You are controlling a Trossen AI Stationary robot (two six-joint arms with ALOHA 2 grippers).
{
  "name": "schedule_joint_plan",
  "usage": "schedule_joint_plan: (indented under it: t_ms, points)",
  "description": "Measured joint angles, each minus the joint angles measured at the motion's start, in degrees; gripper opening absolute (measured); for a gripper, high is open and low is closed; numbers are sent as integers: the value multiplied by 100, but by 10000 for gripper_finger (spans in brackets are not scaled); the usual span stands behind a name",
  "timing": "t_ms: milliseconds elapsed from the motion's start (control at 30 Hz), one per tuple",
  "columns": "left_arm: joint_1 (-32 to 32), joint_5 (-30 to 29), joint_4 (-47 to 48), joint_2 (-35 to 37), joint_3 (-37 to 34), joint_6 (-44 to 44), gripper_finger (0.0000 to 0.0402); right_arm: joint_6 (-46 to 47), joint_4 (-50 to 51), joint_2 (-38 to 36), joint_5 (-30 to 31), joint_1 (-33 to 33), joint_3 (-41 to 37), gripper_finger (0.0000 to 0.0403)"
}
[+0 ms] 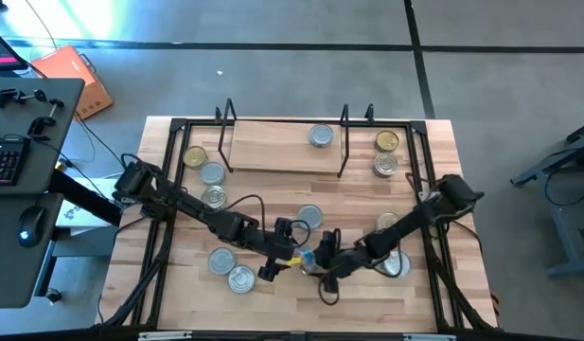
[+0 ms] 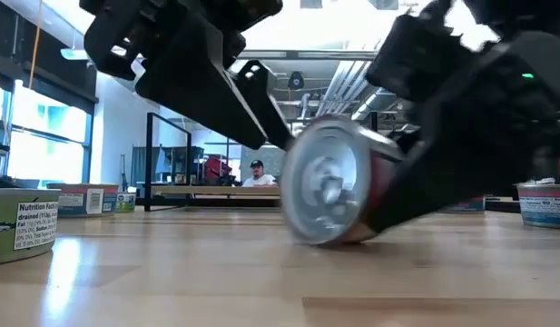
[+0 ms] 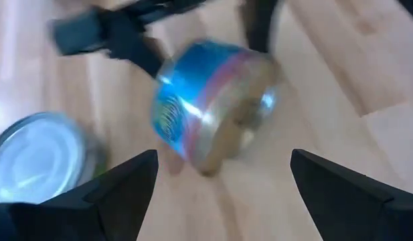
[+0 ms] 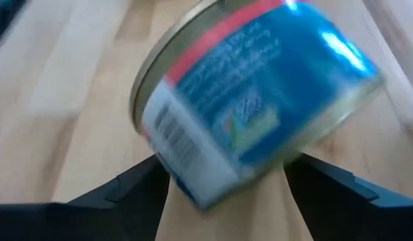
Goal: Stack canned seafood by type on shelf
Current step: Adjust the cans
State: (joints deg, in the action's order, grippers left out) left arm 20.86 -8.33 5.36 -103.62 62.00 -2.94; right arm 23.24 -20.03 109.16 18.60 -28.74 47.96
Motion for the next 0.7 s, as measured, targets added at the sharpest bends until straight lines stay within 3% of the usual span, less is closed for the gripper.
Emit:
schedule_joint_plan:
  t_ms: [133, 233, 367, 467, 567, 700]
  points:
    - [93, -136, 119, 10, 2, 149, 335, 81, -337, 280, 69, 193, 195, 277]
    - [248, -611, 316, 42, 2, 292, 335, -112, -686, 417, -31, 361, 253, 277]
    - [424, -1291, 796, 231, 0, 508, 335, -527, -1780, 651, -732, 740, 276, 277]
    - [435, -1460, 940, 318, 0, 594, 335, -678, -2268, 857, -1341, 1042, 378, 277]
    - [365, -1467, 1133, 359, 0, 649, 335, -802, -2069, 965, -1715, 1252, 651, 277]
    - [194, -1529, 1527, 357, -33, 930, 335, -870, -1273, 915, -1660, 1380, 972, 277]
